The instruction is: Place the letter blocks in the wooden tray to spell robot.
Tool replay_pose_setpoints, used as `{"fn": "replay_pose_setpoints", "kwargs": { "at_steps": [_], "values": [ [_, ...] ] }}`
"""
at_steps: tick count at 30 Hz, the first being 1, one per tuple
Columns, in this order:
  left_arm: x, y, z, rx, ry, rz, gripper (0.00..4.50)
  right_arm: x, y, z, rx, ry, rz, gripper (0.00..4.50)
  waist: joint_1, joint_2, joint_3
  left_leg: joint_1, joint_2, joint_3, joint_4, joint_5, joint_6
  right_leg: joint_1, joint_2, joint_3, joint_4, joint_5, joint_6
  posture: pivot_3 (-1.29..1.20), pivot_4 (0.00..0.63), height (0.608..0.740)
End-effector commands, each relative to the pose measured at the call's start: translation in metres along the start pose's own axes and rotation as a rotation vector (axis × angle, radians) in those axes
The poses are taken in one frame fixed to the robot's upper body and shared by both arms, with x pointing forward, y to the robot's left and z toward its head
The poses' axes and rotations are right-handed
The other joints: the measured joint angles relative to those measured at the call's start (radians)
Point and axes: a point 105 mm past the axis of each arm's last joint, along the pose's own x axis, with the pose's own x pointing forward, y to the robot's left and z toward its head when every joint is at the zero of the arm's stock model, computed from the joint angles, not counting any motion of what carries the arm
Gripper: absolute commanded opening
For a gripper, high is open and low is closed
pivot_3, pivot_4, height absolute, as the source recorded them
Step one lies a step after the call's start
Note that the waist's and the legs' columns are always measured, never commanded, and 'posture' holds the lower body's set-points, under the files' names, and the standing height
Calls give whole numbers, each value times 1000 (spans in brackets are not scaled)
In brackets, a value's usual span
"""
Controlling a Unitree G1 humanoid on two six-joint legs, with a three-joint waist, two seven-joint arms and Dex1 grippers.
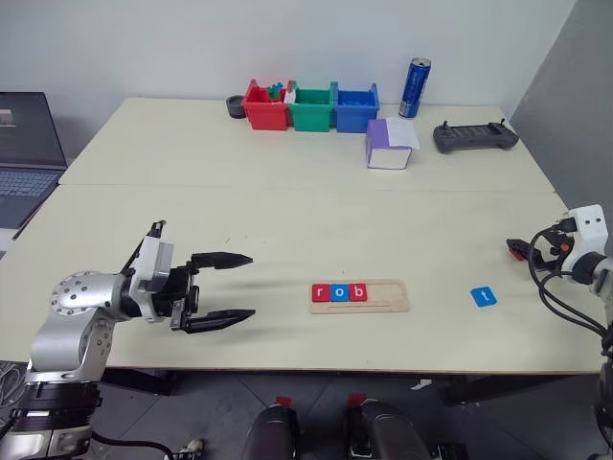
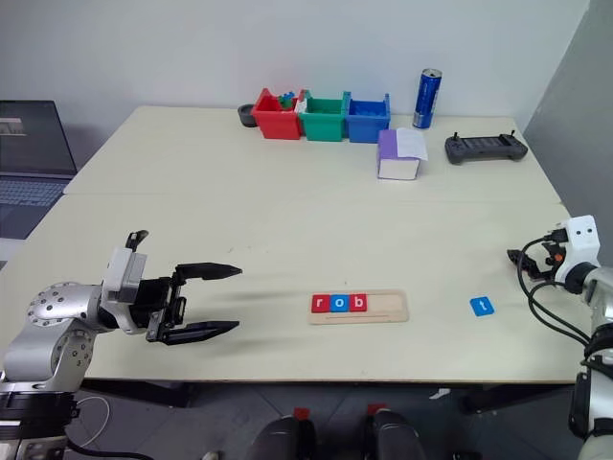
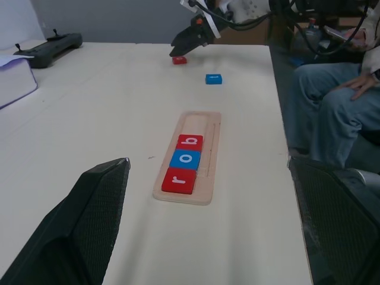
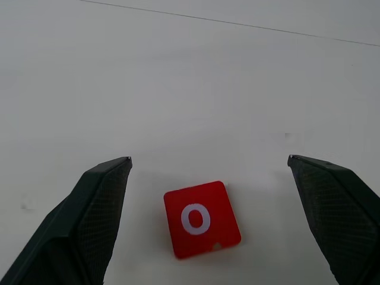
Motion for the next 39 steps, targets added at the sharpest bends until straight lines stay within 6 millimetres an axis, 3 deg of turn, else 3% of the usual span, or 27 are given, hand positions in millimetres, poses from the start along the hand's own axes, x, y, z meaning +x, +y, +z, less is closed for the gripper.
{"fn": "replay_pose_setpoints", "kwargs": {
  "at_steps": [1,7,8,11,17,23,27,33,39],
  "values": [
    [-10,0,15,51,5,29,4500,0,-2,-3,0,15,4,4473,0,0,0,0,0,0,0,0,0,0,0,0,0,0,0,0,150,740],
    [-16,-3,16,48,16,54,4500,-2,3,-30,70,85,39,4473,0,0,0,2,0,0,0,0,0,2,-1,0,0,0,0,0,150,740],
    [-16,-3,16,48,15,55,4500,-3,3,-33,69,88,27,4309,0,0,0,2,0,0,0,-1,1,2,-1,0,0,0,0,0,150,740],
    [-15,-2,18,46,5,59,4500,-3,-1,-39,102,80,-22,3609,1,0,0,2,0,0,0,-1,2,3,-1,0,0,0,0,0,150,740],
    [-13,3,22,50,0,52,4500,-1,2,-42,137,54,-29,1462,1,0,-1,3,0,0,0,-1,1,4,-1,0,0,0,0,0,150,740],
    [-9,9,19,55,-7,31,4500,1,19,-26,137,-83,25,1450,1,-1,-1,6,0,0,0,-1,2,6,0,0,0,0,0,0,150,740],
    [-5,11,15,51,-14,8,4500,-16,61,-6,62,-186,-6,1451,2,0,-1,5,1,-1,-1,-1,2,6,0,-1,-1,0,0,0,150,740],
    [0,15,11,48,-22,-29,4500,-45,127,7,7,-149,-97,1451,2,5,-2,1,1,-2,-1,-2,4,1,0,-1,1,0,1,0,150,740],
    [7,20,9,57,-37,-59,4500,-52,157,3,59,-105,-144,1451,6,4,-3,-1,0,-3,-1,-3,4,0,0,-1,0,0,1,0,150,740]
  ]
}}
